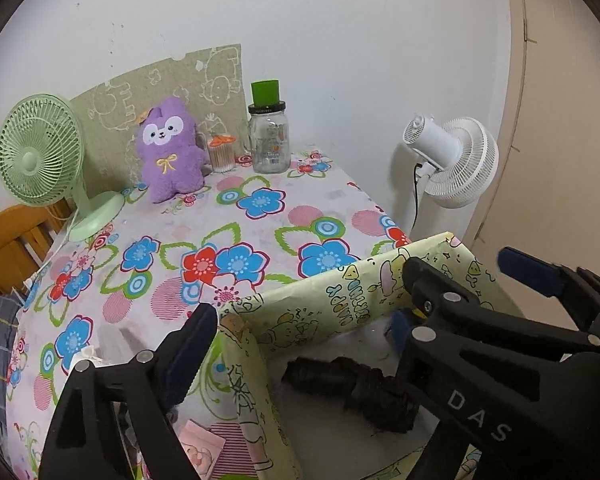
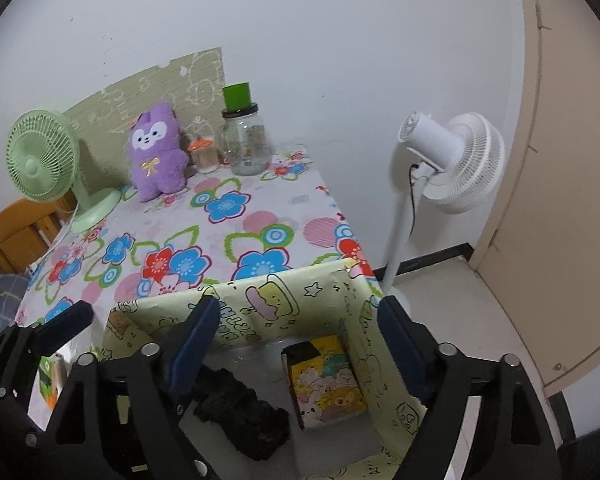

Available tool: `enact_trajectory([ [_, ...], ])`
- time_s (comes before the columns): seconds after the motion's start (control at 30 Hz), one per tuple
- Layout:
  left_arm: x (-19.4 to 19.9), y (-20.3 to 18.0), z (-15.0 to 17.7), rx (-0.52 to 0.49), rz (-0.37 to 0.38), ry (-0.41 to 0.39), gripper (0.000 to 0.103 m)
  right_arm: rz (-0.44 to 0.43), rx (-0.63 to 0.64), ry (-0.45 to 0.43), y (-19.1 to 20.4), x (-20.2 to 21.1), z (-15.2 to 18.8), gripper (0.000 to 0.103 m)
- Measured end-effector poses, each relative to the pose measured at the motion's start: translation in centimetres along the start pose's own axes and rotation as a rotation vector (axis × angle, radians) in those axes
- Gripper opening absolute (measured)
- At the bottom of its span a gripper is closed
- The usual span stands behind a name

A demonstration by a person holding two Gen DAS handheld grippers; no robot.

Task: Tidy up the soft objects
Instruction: 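Carry the umbrella and snack bag into the paper box and open both tools, then withdraw both open tools from the paper box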

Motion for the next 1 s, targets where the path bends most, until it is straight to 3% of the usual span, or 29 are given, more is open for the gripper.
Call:
enact_trajectory([
  [0.4, 1.9, 0.7, 0.1, -0.023, 0.026, -0.032, 0.100, 0.012, 0.019, -0.043, 1.5, 2.1, -0.2, 0.099],
  [1.0, 6.3, 3.2, 0.4, -0.023, 0.046, -0.103, 0.103, 0.000, 0.037, -0.106, 5.0, 6.4, -0.2, 0.100],
])
Point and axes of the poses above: each gripper's, at about its wrist camera, not at the fingertips, and x roughly against the way its jaws point, y to its left, z to its underside, the point moved 9 cm from there along -x, roughly the way its jaws point, and after that the axes turned 10 degrees about -z, right-handed, at the moved point
